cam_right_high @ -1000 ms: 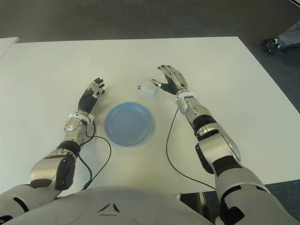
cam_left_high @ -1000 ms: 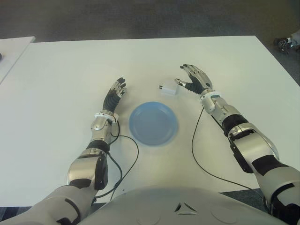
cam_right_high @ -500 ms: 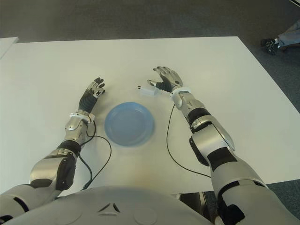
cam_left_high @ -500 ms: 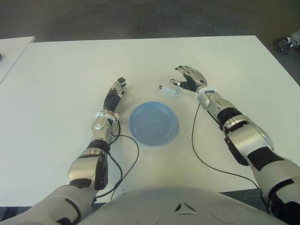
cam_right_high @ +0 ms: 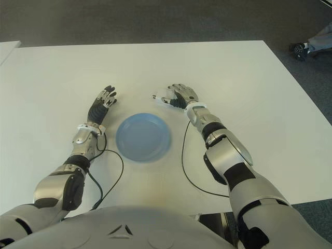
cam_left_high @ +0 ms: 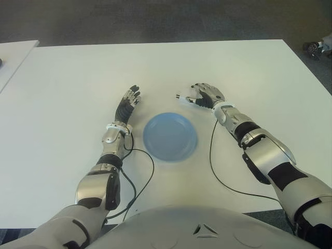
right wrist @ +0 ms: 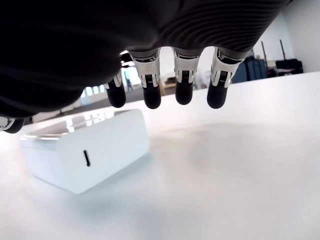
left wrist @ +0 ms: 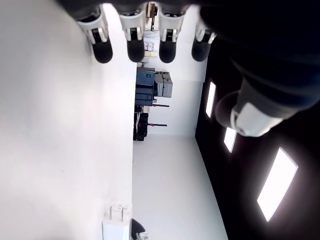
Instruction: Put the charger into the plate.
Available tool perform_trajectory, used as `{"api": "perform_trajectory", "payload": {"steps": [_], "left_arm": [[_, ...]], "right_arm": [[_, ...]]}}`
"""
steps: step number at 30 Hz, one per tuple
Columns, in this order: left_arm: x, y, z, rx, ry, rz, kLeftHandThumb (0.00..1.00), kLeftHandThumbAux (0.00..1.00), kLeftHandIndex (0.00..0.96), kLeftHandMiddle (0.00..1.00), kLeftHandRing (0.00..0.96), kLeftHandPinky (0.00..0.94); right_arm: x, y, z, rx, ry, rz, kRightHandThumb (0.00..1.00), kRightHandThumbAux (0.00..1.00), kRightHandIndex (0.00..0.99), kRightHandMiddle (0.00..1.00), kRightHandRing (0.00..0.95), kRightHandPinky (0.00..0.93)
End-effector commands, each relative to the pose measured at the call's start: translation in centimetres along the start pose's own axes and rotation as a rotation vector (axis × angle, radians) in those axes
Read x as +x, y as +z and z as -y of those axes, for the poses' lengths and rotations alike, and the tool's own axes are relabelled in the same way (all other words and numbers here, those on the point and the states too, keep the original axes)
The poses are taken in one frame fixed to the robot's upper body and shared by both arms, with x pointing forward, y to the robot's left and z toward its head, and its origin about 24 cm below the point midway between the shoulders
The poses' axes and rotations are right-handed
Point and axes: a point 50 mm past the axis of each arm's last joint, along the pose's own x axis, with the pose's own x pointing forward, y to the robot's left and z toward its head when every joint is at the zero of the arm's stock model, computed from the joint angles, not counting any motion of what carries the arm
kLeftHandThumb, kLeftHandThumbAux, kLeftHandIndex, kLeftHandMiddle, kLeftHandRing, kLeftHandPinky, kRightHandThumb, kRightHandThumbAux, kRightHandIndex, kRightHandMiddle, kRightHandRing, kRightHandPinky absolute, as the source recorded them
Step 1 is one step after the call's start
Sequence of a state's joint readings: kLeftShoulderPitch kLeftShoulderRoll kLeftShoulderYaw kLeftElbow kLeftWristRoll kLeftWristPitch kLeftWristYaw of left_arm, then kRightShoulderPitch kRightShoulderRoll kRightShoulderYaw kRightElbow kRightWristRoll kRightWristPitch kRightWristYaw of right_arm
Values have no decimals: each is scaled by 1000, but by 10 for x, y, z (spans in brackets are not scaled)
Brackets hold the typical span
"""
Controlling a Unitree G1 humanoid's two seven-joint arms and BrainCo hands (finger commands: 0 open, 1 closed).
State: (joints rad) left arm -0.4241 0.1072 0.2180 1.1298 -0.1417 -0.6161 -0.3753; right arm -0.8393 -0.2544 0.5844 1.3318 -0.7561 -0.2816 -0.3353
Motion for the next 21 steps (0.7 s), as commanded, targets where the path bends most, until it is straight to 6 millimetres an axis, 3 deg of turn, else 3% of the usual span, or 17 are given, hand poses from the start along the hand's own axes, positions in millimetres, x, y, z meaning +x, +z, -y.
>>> {"api": "perform_trajectory", "payload": {"steps": [1,21], "left_arm": [[-13,-23,4,-57,11,-111,119,562,0,7,13,55],[-12,-21,4,-78,27,-97,123,571,0,6,16,68]], "right_arm": [[-4,-1,-13,-18,51,-19,366,106,0,0,0,0],[-8,4,-31,21,137,-59,374,101,0,0,0,0]]}}
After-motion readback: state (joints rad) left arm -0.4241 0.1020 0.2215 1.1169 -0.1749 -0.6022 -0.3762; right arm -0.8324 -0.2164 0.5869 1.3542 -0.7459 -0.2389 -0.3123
